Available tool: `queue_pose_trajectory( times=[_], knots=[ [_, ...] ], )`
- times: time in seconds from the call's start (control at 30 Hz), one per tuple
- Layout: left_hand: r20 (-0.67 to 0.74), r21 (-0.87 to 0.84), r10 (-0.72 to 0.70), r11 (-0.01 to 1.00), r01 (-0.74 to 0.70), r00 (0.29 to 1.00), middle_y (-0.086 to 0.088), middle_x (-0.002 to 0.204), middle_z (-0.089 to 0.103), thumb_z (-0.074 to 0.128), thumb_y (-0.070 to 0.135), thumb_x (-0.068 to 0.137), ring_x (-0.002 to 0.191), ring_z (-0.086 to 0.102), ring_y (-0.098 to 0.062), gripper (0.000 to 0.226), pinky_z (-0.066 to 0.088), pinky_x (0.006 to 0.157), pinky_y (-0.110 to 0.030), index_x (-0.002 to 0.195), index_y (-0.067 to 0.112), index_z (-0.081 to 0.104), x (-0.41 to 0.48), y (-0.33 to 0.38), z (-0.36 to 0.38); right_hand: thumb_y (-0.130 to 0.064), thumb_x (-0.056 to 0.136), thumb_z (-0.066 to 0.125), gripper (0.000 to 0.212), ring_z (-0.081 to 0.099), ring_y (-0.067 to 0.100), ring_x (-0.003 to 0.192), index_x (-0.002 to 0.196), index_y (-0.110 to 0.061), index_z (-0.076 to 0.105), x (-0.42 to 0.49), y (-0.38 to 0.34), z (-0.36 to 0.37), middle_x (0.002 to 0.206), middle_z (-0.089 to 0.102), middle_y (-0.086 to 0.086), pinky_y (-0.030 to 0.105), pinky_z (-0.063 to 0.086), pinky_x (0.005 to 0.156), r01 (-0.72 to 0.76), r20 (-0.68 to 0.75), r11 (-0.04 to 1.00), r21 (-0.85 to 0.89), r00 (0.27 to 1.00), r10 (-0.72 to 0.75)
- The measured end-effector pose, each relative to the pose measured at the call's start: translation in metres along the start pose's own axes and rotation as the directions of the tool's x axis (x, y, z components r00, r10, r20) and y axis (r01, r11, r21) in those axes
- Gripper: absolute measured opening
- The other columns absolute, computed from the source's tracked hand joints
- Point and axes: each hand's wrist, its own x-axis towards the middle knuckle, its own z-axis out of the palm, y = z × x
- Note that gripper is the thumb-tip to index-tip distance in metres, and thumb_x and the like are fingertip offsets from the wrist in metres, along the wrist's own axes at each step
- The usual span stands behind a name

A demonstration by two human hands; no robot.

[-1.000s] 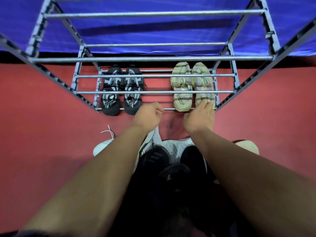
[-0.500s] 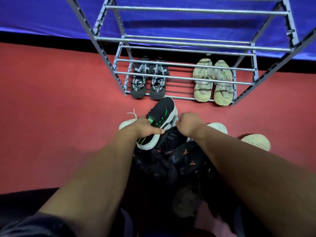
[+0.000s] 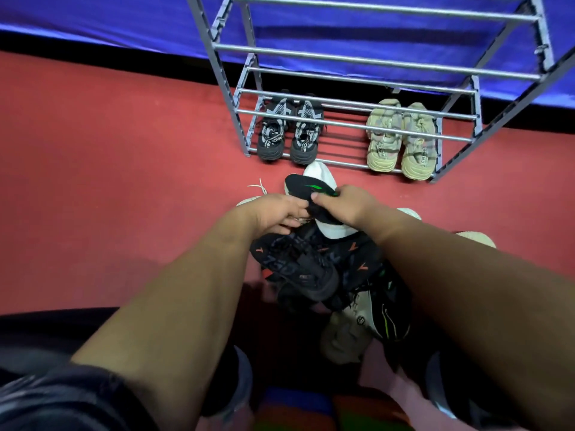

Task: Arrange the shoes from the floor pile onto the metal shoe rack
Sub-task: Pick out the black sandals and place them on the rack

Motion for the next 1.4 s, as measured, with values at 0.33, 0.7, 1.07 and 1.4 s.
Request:
queue_pose_trajectory(
  times=[0.33, 0.7, 1.07, 1.4],
  knots=[
    [-0.143, 0.215, -0.438, 0.861, 0.46, 0.887, -0.007, 0.111, 0.068, 0.066, 0.08, 0.081, 0.083, 0.074, -0.031, 0.064, 0.06, 0.072, -0.038, 0.108, 0.022, 0.059, -0.017, -0.046, -0.002, -0.065, 0.068, 0.083, 0.104, 0.048, 0.04, 0.13, 0.147, -0.014, 0.038, -0.019, 0.0, 0.029, 0.141, 0.052, 0.015, 0.047, 0.043, 0.108, 0.091, 0.011, 0.879, -0.467, 0.995, -0.097],
    [-0.538, 0.427, -0.244, 0.746, 0.51, 0.807, -0.011, 0.123, 0.055, 0.07, 0.03, 0.077, 0.098, 0.065, -0.03, 0.053, 0.055, 0.086, -0.035, 0.123, 0.009, 0.051, 0.001, -0.042, 0.002, -0.054, 0.067, 0.075, 0.043, 0.069, 0.022, 0.085, 0.1, -0.028, 0.066, 0.001, 0.013, 0.004, 0.088, 0.071, -0.007, 0.027, 0.047, 0.063, 0.1, -0.15, 0.994, 0.033, 0.984, -0.094],
    [-0.236, 0.756, 0.082, 0.642, 0.13, 0.968, -0.012, 0.111, 0.074, 0.068, 0.025, 0.081, 0.095, 0.069, -0.029, 0.022, 0.056, 0.083, -0.034, 0.099, 0.014, 0.067, 0.015, -0.043, 0.02, -0.05, 0.066, 0.077, 0.051, 0.066, 0.011, 0.085, 0.109, -0.033, 0.056, 0.005, 0.028, 0.001, 0.089, 0.062, -0.024, 0.031, 0.048, 0.073, 0.103, -0.259, 0.971, 0.214, 0.965, -0.045],
    [-0.177, 0.696, 0.208, 0.717, -0.027, 0.962, -0.003, 0.11, 0.073, 0.074, 0.027, 0.096, 0.099, 0.067, -0.026, 0.015, 0.051, 0.085, -0.032, 0.105, 0.031, 0.064, 0.042, -0.036, 0.028, -0.054, 0.063, 0.076, 0.076, 0.066, 0.011, 0.096, 0.133, -0.03, 0.061, 0.001, 0.054, -0.016, 0.106, 0.07, -0.017, 0.028, 0.046, 0.077, 0.083, -0.345, 0.969, 0.231, 0.939, 0.002]
  ],
)
